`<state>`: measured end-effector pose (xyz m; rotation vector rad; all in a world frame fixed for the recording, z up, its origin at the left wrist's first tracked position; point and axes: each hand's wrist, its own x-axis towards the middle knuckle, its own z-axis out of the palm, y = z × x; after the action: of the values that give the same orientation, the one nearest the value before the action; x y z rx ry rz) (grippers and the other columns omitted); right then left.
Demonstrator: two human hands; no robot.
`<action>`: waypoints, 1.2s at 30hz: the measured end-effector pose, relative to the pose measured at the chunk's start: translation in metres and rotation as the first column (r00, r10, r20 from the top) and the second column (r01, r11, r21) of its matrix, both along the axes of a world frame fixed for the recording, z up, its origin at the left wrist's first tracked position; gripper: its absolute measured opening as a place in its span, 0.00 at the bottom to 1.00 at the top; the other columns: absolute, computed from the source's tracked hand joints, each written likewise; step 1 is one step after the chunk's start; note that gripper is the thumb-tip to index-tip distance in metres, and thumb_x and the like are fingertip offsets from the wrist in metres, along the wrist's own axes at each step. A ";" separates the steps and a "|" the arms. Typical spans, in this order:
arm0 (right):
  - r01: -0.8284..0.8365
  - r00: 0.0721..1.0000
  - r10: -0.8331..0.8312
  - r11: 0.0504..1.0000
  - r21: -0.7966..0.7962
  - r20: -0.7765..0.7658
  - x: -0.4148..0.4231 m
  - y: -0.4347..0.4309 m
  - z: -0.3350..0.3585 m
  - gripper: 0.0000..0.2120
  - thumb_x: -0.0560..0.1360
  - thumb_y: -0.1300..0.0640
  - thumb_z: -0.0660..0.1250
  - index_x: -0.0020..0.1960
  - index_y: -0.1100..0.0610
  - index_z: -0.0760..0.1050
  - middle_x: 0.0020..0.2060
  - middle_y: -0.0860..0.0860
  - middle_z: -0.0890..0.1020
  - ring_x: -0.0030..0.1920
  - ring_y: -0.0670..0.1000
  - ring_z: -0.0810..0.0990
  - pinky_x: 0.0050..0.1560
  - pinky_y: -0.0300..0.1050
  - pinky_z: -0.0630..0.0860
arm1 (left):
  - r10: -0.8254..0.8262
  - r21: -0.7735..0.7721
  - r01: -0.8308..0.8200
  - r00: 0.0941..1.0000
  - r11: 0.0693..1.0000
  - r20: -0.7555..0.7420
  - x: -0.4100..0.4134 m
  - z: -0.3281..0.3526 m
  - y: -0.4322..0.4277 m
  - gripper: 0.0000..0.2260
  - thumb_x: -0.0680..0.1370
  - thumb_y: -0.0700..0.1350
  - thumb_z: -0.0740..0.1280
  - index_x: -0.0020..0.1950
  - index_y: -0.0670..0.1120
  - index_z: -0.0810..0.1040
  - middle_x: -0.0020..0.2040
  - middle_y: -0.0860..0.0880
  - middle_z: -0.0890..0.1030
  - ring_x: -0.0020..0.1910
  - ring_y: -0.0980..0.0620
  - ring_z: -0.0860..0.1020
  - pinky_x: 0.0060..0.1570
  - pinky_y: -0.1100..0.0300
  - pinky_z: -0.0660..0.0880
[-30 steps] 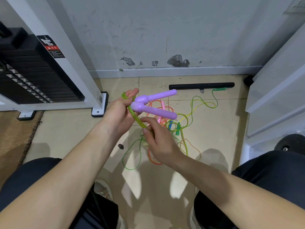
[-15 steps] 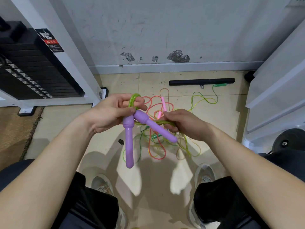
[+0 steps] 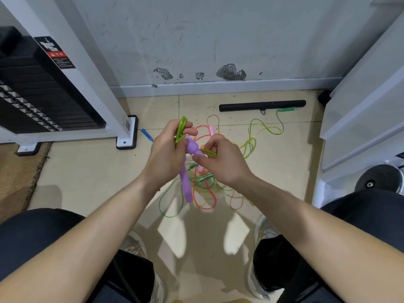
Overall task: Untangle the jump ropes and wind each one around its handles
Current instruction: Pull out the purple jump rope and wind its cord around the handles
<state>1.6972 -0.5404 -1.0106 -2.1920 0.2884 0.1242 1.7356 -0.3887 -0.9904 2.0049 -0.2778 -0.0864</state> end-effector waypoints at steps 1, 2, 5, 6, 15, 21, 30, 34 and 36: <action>0.006 1.000 -0.006 1.000 -0.012 0.019 0.000 0.000 0.000 0.14 0.70 0.44 0.72 0.44 0.50 0.69 0.35 0.50 0.83 0.39 0.53 0.79 0.43 0.55 0.77 | 0.052 -0.049 -0.054 0.998 0.997 -0.027 -0.002 -0.002 -0.004 0.18 0.78 0.31 0.57 0.62 0.48 0.74 0.54 0.55 0.82 0.55 0.60 0.79 0.51 0.60 0.76; 0.014 0.999 -0.012 1.000 -0.027 0.045 0.000 0.001 -0.002 0.13 0.71 0.45 0.72 0.43 0.50 0.69 0.34 0.49 0.83 0.39 0.52 0.80 0.42 0.54 0.77 | 0.104 -0.098 -0.109 0.993 0.989 -0.060 -0.005 -0.003 -0.008 0.18 0.78 0.31 0.57 0.61 0.48 0.74 0.55 0.55 0.82 0.54 0.60 0.79 0.53 0.59 0.76; 0.019 0.993 -0.010 0.997 -0.071 0.117 -0.006 0.011 -0.008 0.09 0.76 0.49 0.69 0.44 0.52 0.71 0.32 0.48 0.80 0.36 0.53 0.78 0.38 0.52 0.75 | 0.145 -0.203 -0.179 0.974 0.963 -0.173 -0.008 -0.009 -0.016 0.16 0.79 0.32 0.59 0.61 0.50 0.72 0.58 0.53 0.80 0.47 0.57 0.80 0.51 0.56 0.78; 0.017 0.990 -0.008 0.998 -0.063 0.140 -0.008 0.015 -0.009 0.07 0.77 0.51 0.67 0.45 0.53 0.72 0.32 0.48 0.80 0.36 0.54 0.78 0.38 0.52 0.75 | 0.112 -0.204 -0.148 0.978 0.968 -0.178 -0.008 -0.010 -0.017 0.17 0.78 0.33 0.60 0.60 0.52 0.72 0.60 0.53 0.79 0.48 0.55 0.79 0.52 0.55 0.78; -0.095 0.994 0.104 0.932 0.349 -0.010 -0.014 0.027 0.005 0.10 0.75 0.57 0.61 0.51 0.51 0.79 0.34 0.49 0.83 0.31 0.50 0.81 0.44 0.55 0.80 | 0.211 -0.081 -0.210 0.978 0.974 0.000 0.006 -0.025 -0.011 0.22 0.73 0.32 0.57 0.62 0.52 0.71 0.51 0.57 0.76 0.51 0.48 0.77 0.54 0.40 0.77; -0.152 0.985 0.157 0.985 -0.076 0.067 -0.030 0.041 0.016 0.19 0.81 0.53 0.60 0.72 0.52 0.68 0.51 0.49 0.83 0.52 0.51 0.81 0.52 0.50 0.75 | 0.388 -0.193 -0.381 0.921 0.904 -0.001 0.014 -0.013 -0.014 0.21 0.73 0.36 0.55 0.62 0.53 0.69 0.52 0.54 0.77 0.54 0.48 0.78 0.60 0.46 0.75; -0.228 0.938 0.258 0.963 -0.147 0.234 -0.040 0.047 -0.011 0.27 0.81 0.46 0.46 0.81 0.42 0.53 0.46 0.47 0.72 0.47 0.57 0.75 0.44 0.59 0.76 | 0.381 -0.473 -0.552 0.827 0.687 -0.413 0.032 -0.008 -0.016 0.15 0.79 0.35 0.65 0.60 0.47 0.64 0.48 0.54 0.71 0.43 0.53 0.75 0.45 0.56 0.74; -0.233 0.923 0.305 0.929 -0.288 0.235 -0.037 0.038 -0.013 0.27 0.82 0.45 0.47 0.81 0.42 0.53 0.49 0.48 0.73 0.47 0.58 0.76 0.41 0.56 0.76 | 0.204 -0.455 -0.540 0.773 0.708 -0.600 0.030 -0.005 -0.013 0.25 0.75 0.33 0.73 0.62 0.47 0.61 0.58 0.51 0.69 0.38 0.56 0.79 0.35 0.60 0.75; -0.215 0.911 0.318 0.909 -0.357 0.261 -0.035 0.035 -0.015 0.27 0.82 0.47 0.50 0.81 0.44 0.55 0.50 0.48 0.73 0.45 0.58 0.76 0.37 0.53 0.73 | 0.214 -0.402 -0.521 0.771 0.753 -0.599 0.029 -0.008 -0.011 0.29 0.73 0.32 0.74 0.65 0.45 0.61 0.61 0.50 0.69 0.40 0.54 0.79 0.33 0.62 0.76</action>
<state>1.6620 -0.5052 -1.0252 -2.5238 -0.1936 -0.1313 1.7644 -0.3999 -0.9984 1.3447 0.4362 -0.2544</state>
